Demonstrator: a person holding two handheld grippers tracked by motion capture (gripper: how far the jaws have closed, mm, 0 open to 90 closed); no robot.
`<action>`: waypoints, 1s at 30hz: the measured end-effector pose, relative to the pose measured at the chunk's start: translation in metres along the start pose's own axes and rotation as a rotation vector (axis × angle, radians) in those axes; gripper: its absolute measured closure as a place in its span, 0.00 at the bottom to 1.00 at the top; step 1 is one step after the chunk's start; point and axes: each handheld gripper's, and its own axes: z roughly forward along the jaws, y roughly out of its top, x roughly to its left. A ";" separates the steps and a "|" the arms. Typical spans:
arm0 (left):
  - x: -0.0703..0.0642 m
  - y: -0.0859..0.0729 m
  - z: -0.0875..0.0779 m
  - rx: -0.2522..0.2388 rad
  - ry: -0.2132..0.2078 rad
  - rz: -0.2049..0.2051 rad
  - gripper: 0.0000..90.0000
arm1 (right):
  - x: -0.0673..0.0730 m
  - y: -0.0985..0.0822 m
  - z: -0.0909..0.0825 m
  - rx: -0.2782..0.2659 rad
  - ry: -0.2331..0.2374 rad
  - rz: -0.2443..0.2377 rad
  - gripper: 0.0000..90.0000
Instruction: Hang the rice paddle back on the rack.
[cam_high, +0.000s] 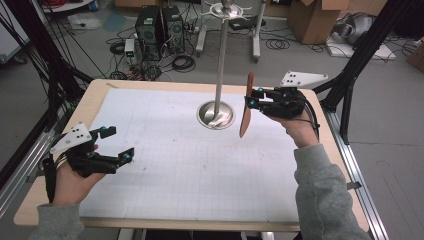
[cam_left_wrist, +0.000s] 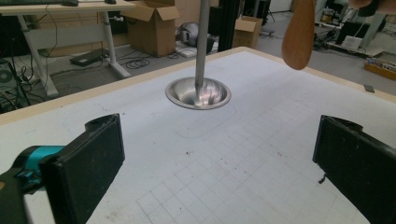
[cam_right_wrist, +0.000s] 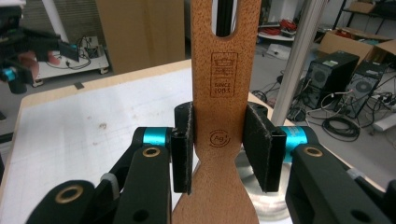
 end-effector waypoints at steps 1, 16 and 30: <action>0.000 0.000 0.000 -0.002 0.000 -0.002 0.03 | -0.002 0.004 0.001 -0.001 0.005 0.000 0.72; 0.000 0.000 -0.008 -0.013 0.005 -0.010 0.03 | -0.029 0.019 0.001 -0.018 -0.012 0.028 0.72; 0.004 0.000 -0.017 -0.031 0.012 -0.020 0.03 | -0.043 0.025 0.012 -0.055 -0.015 0.063 0.72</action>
